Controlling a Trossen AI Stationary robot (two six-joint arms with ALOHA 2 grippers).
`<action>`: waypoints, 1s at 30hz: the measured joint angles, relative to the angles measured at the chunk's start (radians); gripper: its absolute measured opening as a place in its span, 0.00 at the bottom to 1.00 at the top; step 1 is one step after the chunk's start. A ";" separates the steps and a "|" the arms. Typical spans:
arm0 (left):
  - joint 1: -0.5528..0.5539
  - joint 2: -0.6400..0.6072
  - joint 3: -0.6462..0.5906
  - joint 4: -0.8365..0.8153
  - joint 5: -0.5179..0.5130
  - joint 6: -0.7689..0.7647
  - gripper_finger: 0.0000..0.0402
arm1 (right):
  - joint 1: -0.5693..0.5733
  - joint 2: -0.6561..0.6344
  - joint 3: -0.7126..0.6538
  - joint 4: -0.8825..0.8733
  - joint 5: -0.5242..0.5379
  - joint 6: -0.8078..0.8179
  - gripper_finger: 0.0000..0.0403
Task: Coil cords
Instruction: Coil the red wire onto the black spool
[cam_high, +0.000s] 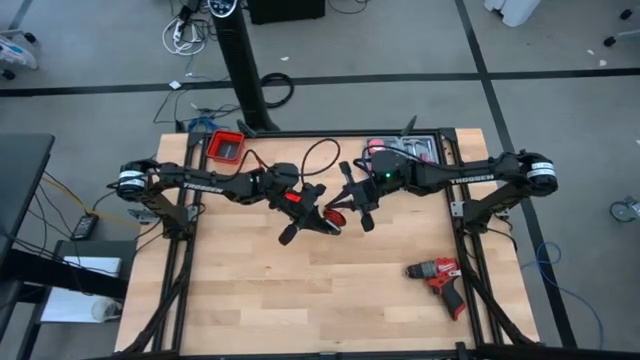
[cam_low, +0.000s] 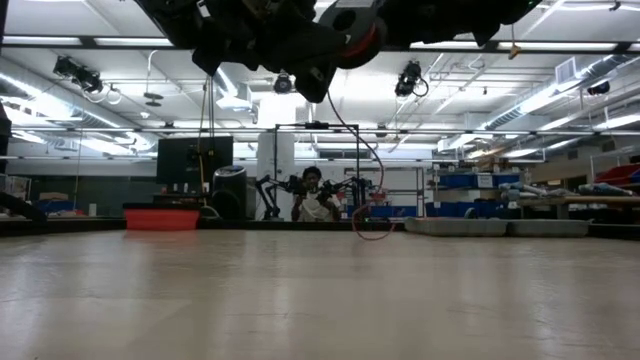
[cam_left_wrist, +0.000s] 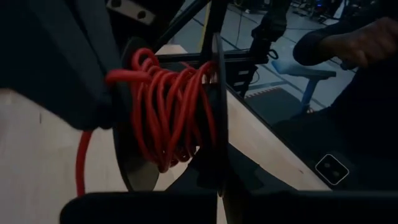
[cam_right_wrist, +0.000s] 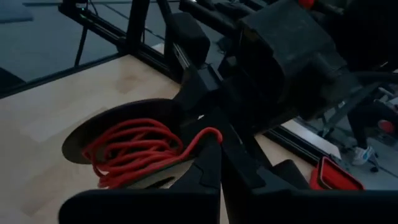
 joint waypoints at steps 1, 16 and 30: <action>0.000 0.000 0.000 0.008 0.005 0.000 0.01 | 0.000 0.000 0.000 0.001 -0.001 0.000 0.00; -0.019 0.000 0.000 0.136 -0.005 0.288 0.01 | -0.008 -0.002 0.000 -0.019 -0.060 0.099 0.06; -0.030 -0.001 0.000 0.292 -0.123 0.422 0.01 | -0.001 -0.002 -0.145 0.142 -0.017 0.245 0.06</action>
